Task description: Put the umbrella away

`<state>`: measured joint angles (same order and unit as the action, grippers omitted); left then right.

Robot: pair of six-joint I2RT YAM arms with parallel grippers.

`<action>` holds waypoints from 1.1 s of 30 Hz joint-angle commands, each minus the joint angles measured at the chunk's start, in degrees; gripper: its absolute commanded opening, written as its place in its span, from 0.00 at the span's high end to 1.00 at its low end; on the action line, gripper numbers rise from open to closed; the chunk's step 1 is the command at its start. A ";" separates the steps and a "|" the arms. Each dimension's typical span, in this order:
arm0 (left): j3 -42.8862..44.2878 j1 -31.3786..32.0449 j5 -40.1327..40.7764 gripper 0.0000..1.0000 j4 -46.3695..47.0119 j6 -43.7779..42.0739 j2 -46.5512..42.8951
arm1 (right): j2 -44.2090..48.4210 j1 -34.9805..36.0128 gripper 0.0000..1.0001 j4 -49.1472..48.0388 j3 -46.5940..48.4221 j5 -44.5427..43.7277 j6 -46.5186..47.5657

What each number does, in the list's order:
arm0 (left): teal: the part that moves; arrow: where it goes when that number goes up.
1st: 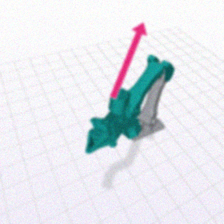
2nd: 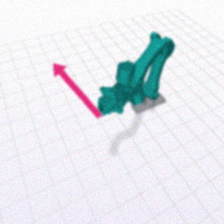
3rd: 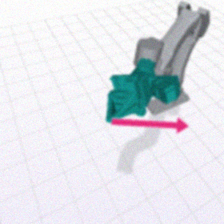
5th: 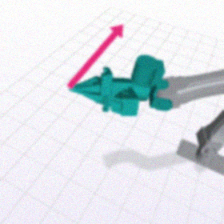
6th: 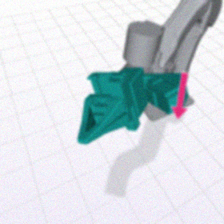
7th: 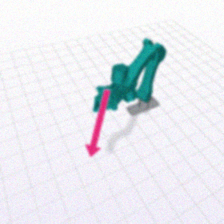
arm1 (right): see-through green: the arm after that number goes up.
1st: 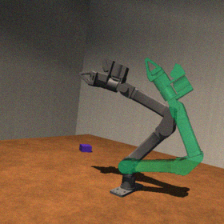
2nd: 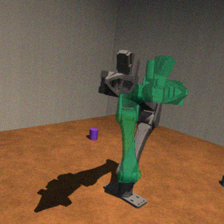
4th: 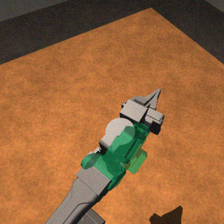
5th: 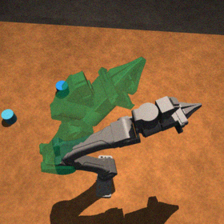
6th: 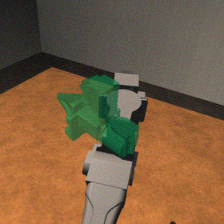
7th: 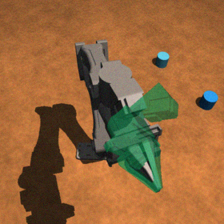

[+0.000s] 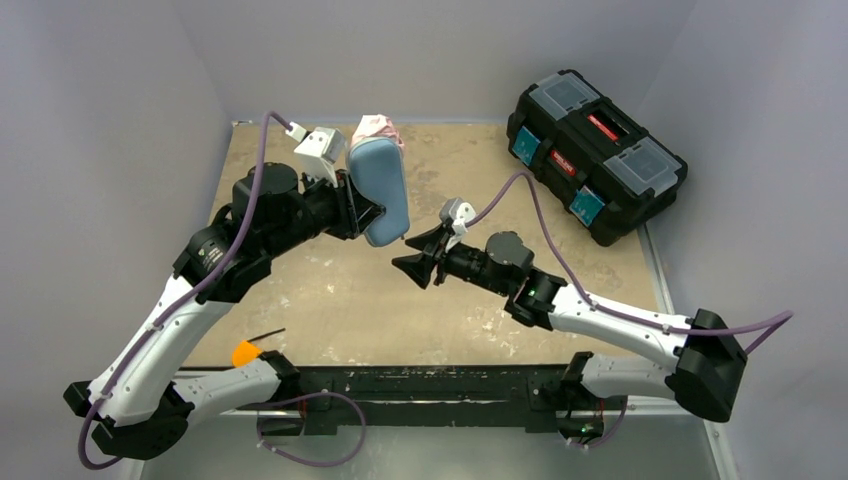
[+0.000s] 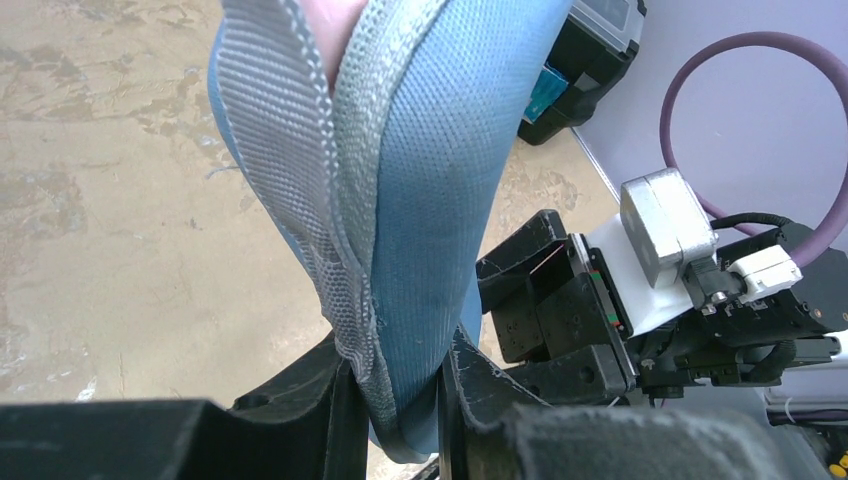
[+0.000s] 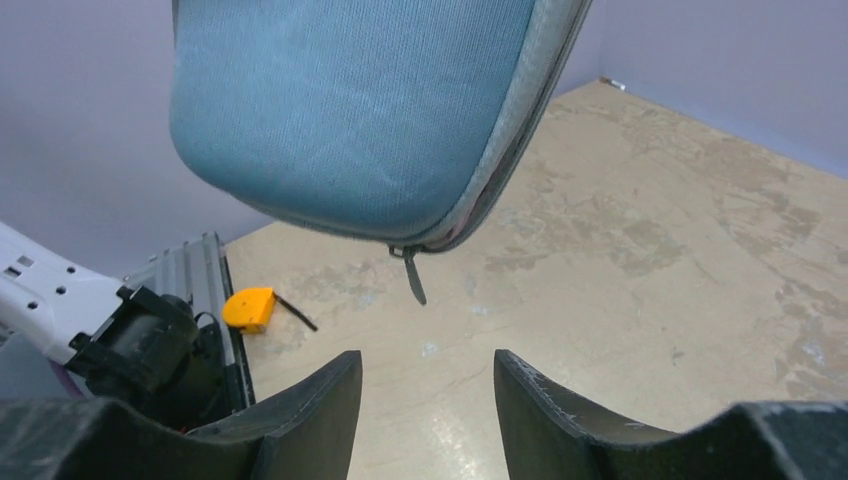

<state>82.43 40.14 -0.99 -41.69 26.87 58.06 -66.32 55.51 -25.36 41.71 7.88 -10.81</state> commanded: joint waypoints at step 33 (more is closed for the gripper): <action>1.93 2.05 0.34 1.00 3.89 -1.23 -0.70 | -1.62 0.89 1.00 2.36 9.41 -7.43 1.24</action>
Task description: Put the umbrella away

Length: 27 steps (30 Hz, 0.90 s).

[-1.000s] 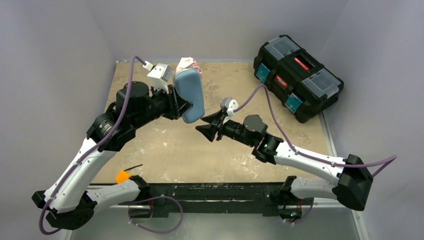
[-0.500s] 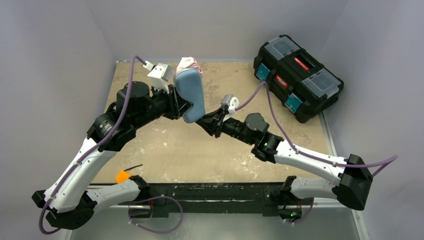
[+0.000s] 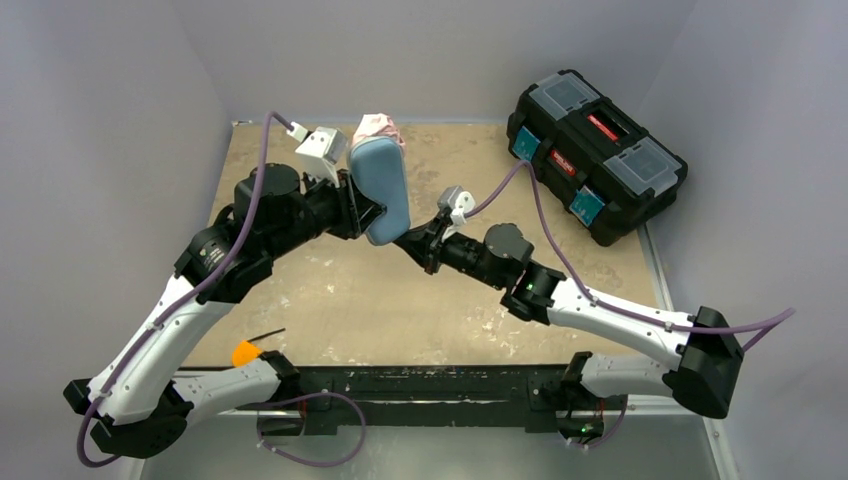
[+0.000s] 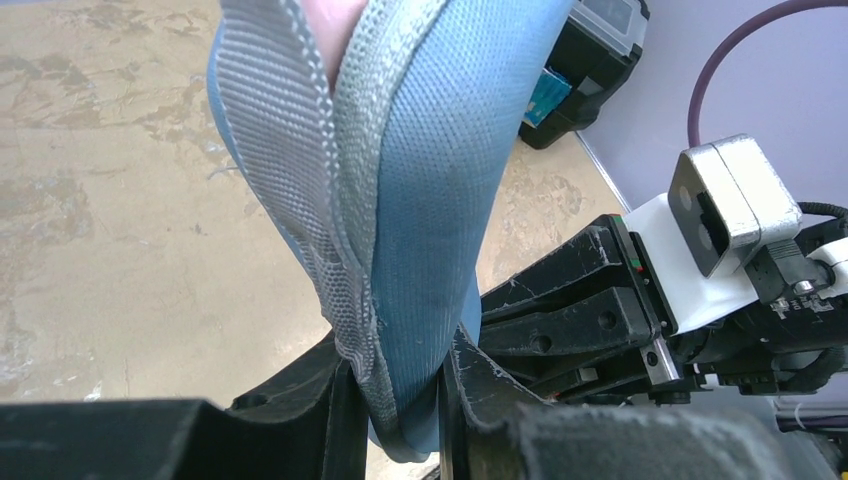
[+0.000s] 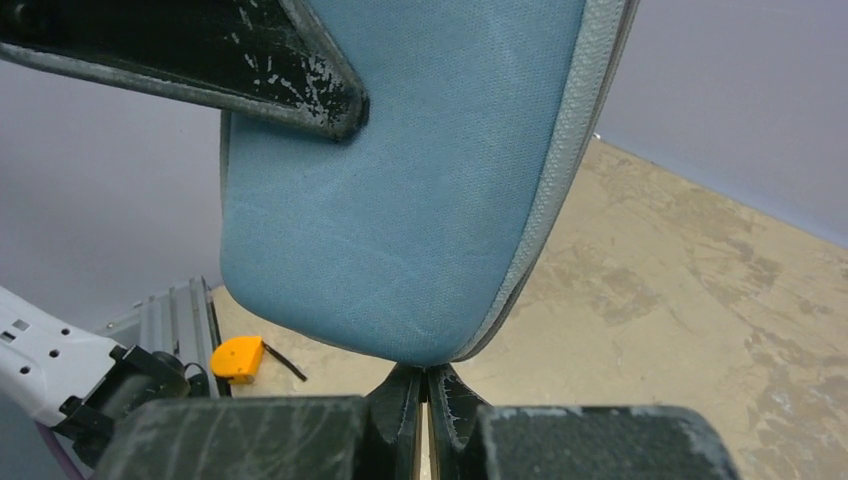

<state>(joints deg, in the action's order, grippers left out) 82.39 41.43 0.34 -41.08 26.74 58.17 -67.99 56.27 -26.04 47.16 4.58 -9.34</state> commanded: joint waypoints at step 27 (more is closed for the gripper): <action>0.34 0.85 -15.85 1.00 -16.68 -6.39 1.29 | -1.27 -9.33 1.00 18.94 23.29 -6.37 10.38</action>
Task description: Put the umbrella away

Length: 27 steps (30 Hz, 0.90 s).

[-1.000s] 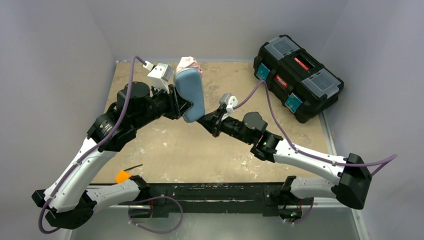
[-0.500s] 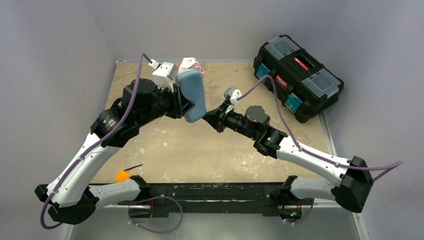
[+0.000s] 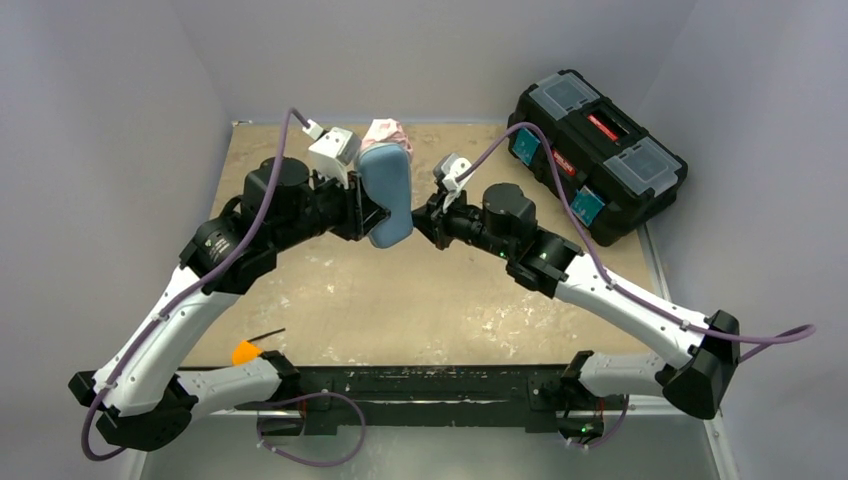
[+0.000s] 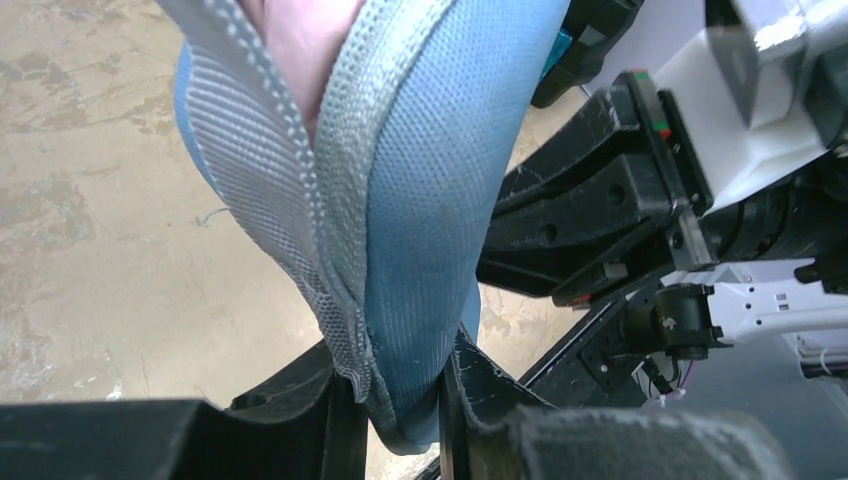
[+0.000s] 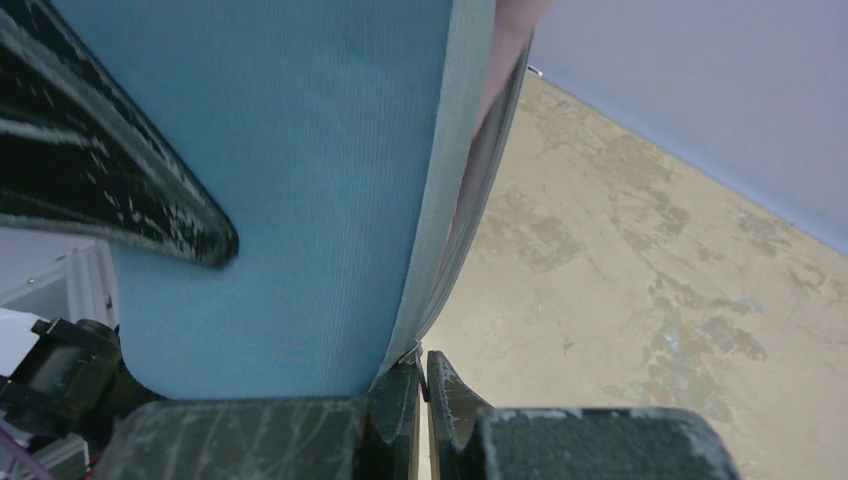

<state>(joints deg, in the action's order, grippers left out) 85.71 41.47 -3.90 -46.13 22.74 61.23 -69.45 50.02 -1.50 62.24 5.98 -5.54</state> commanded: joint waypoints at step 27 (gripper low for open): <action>-16.43 1.55 -17.78 1.00 -7.16 -0.58 -4.65 | -8.21 -12.11 1.00 -3.13 36.51 -4.83 1.63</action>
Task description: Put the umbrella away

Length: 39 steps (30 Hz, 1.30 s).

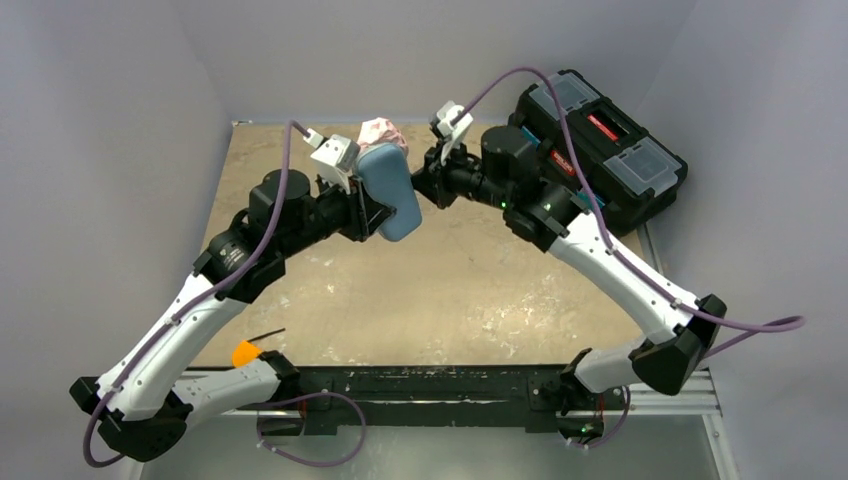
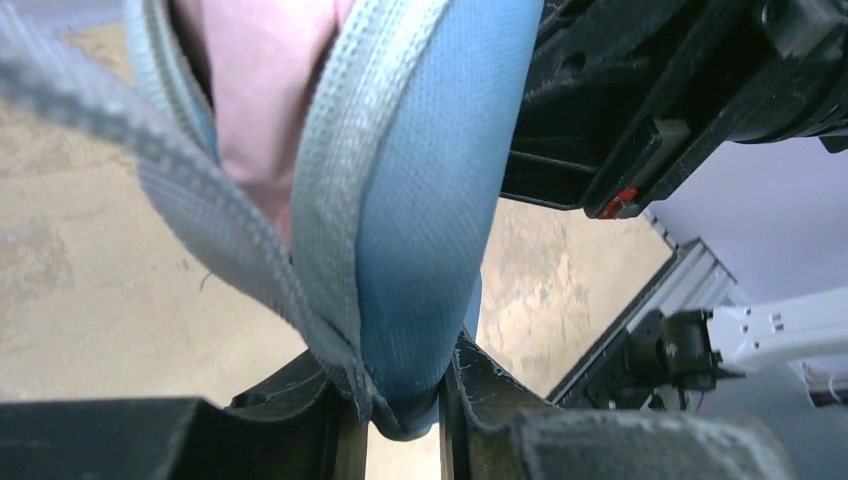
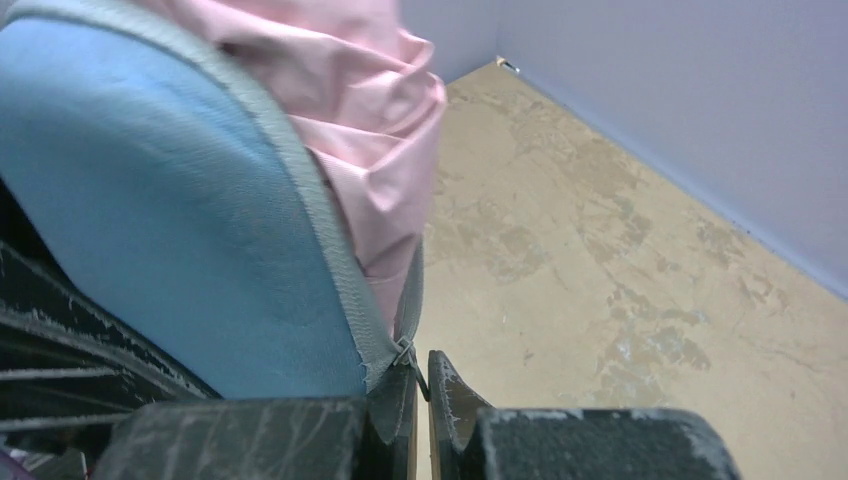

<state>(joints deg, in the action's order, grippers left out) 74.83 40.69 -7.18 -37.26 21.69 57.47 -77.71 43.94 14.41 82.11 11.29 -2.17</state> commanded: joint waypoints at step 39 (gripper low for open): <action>-6.82 1.42 -12.01 1.00 -13.70 -0.26 6.14 | 14.33 1.08 0.58 -34.26 -9.19 -1.49 -1.49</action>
<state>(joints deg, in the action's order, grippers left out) 70.08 41.21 -12.86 -28.88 23.33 61.71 -71.31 44.12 3.66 76.44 4.93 7.11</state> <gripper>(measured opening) 0.225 0.272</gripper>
